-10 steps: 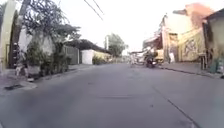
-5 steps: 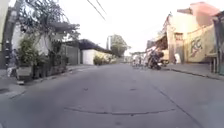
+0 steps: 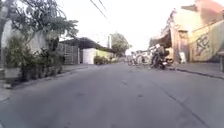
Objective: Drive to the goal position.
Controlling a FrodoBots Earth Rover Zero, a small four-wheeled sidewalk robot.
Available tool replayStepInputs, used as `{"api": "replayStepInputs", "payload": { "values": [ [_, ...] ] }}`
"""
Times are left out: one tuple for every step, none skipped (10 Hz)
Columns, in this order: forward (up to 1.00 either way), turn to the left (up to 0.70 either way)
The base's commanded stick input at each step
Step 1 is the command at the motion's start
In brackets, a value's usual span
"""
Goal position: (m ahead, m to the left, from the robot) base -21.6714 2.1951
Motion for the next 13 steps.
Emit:
{"api": "replayStepInputs", "payload": {
  "values": [
    [1.0, 0.02],
    [1.0, 0.02],
    [1.0, 0.02],
    [1.0, 0.02],
    [0.44, 0.57],
    [0.0, 1.0],
    [0.0, 1.0],
    [0.0, 1.0],
    [0.0, 1.0],
    [0.0, 1.0],
    [0.0, 1.0],
    [0.0, 1.0],
    [0.0, 1.0]
  ]
}}
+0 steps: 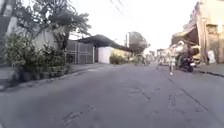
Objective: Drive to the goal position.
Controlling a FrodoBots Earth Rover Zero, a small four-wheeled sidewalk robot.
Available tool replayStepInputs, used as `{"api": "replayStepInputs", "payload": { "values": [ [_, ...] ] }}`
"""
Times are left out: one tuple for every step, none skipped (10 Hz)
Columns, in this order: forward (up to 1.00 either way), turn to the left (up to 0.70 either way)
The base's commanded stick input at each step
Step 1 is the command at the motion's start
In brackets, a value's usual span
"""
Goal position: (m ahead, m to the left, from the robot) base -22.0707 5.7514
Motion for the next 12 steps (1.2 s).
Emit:
{"api": "replayStepInputs", "payload": {
  "values": [
    [0.0, 1.0],
    [0.0, 1.0],
    [0.0, 1.0],
    [0.0, 1.0],
    [0.0, 1.0],
    [0.0, 1.0],
    [0.0, 1.0],
    [0.0, 1.0],
    [0.0, 1.0],
    [0.0, 1.0],
    [0.0, 1.0],
    [0.0, 1.0]
  ]
}}
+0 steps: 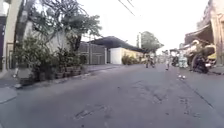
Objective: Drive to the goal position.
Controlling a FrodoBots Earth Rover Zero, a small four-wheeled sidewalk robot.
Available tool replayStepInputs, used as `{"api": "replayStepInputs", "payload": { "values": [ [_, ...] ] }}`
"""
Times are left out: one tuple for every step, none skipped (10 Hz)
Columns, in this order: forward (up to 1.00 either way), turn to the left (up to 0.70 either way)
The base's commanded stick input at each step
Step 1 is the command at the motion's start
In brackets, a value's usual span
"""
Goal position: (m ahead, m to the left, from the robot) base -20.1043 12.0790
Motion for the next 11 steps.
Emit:
{"api": "replayStepInputs", "payload": {
  "values": [
    [0.0, 1.0],
    [0.0, 1.0],
    [0.0, 1.0],
    [0.0, 1.0],
    [0.0, 1.0],
    [0.0, 1.0],
    [0.0, 1.0],
    [0.0, 1.0],
    [0.0, 1.0],
    [0.0, 1.0],
    [0.0, 1.0]
  ]
}}
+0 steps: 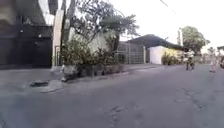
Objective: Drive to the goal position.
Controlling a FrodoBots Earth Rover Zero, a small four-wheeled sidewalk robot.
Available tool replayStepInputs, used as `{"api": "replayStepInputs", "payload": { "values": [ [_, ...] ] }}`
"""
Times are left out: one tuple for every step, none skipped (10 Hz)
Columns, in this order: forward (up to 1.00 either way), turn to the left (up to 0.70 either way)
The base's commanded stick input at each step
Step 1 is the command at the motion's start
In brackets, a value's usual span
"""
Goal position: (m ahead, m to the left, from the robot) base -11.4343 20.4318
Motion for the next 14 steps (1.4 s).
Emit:
{"api": "replayStepInputs", "payload": {
  "values": [
    [0.0, 1.0],
    [0.0, 1.0],
    [0.0, 1.0],
    [0.0, 1.0],
    [0.0, 1.0],
    [0.0, 1.0],
    [0.0, 1.0],
    [0.0, 1.0],
    [0.0, 1.0],
    [0.0, 1.0],
    [0.0, 1.0],
    [0.0, 1.0],
    [0.0, 1.0],
    [0.0, 1.0]
  ]
}}
